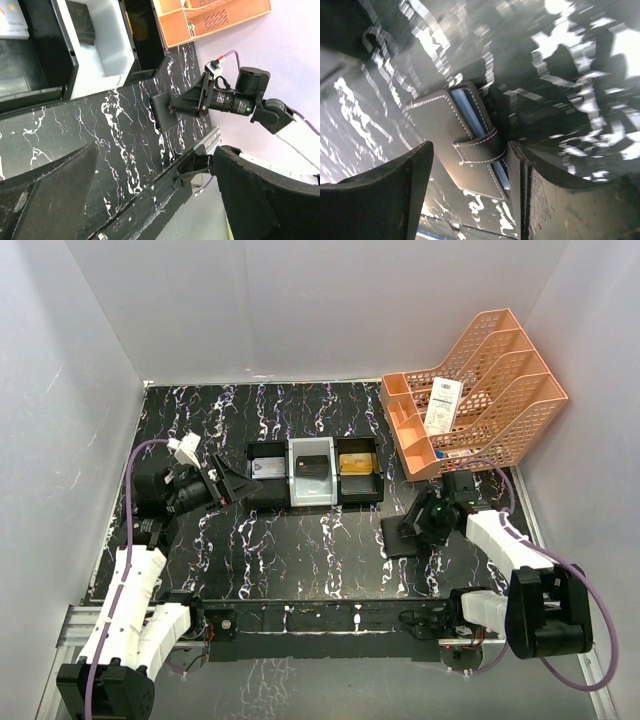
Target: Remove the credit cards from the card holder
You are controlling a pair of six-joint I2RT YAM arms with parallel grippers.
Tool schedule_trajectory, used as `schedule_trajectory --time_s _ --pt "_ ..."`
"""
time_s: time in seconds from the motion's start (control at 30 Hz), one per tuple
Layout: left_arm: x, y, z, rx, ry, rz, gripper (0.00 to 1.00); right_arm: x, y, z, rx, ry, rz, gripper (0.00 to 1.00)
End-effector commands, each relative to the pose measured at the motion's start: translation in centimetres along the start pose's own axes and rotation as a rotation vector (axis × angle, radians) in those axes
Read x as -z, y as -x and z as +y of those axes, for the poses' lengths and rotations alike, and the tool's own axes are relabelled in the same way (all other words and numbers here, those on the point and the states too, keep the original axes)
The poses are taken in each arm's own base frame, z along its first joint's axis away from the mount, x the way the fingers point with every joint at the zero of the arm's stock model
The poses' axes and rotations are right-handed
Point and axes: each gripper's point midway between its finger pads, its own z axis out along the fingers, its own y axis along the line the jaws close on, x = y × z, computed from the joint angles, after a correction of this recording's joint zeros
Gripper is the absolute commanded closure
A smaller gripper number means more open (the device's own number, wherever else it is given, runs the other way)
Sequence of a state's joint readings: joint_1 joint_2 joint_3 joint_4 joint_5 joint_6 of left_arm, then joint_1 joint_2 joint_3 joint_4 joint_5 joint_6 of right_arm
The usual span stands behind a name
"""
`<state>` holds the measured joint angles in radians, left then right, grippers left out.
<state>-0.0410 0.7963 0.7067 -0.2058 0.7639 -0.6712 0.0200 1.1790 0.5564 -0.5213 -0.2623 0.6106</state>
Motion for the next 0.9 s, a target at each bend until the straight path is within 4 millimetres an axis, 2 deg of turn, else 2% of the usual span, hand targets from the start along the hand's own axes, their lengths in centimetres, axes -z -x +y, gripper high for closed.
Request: schedule_trajectory --time_s 0.0,0.1,0.27,0.33,0.4,0.47,0.6,0.7,0.87 --pt "0.2 -1.1 -0.6 0.026 -0.055 0.032 0.02 0.3 -2.5 3.3 0.028 0.090 0.015 0.44" --pt "0.3 -1.8 -0.1 0.035 -0.034 0.039 0.02 0.1 -4.2 4.3 0.067 0.125 0.045 0.49" --pt "-0.8 -3.1 0.7 0.069 -0.007 0.057 0.06 -0.1 -6.9 6.5 0.168 0.204 0.127 0.49" --pt "-1.7 -3.7 0.4 0.062 -0.009 0.075 0.08 0.2 -6.6 7.3 0.197 0.198 0.103 0.49" --pt "-3.1 -5.0 0.3 0.036 0.025 0.124 0.09 0.6 -5.2 7.3 0.203 0.156 0.039 0.48" --pt "-4.6 -7.0 -0.4 -0.012 0.050 0.198 0.11 1.1 -3.6 6.7 0.190 0.090 -0.038 0.47" --pt "-7.5 -9.3 -0.6 -0.037 0.086 0.263 0.16 1.5 -1.6 5.5 0.144 0.008 -0.138 0.43" --pt "-10.1 -11.0 -1.6 -0.067 0.073 0.314 0.19 0.9 -1.5 4.9 0.106 0.003 -0.136 0.44" --pt "-13.8 -14.0 -2.5 -0.142 0.097 0.391 0.22 -0.7 -2.3 5.6 0.104 0.114 -0.056 0.46"
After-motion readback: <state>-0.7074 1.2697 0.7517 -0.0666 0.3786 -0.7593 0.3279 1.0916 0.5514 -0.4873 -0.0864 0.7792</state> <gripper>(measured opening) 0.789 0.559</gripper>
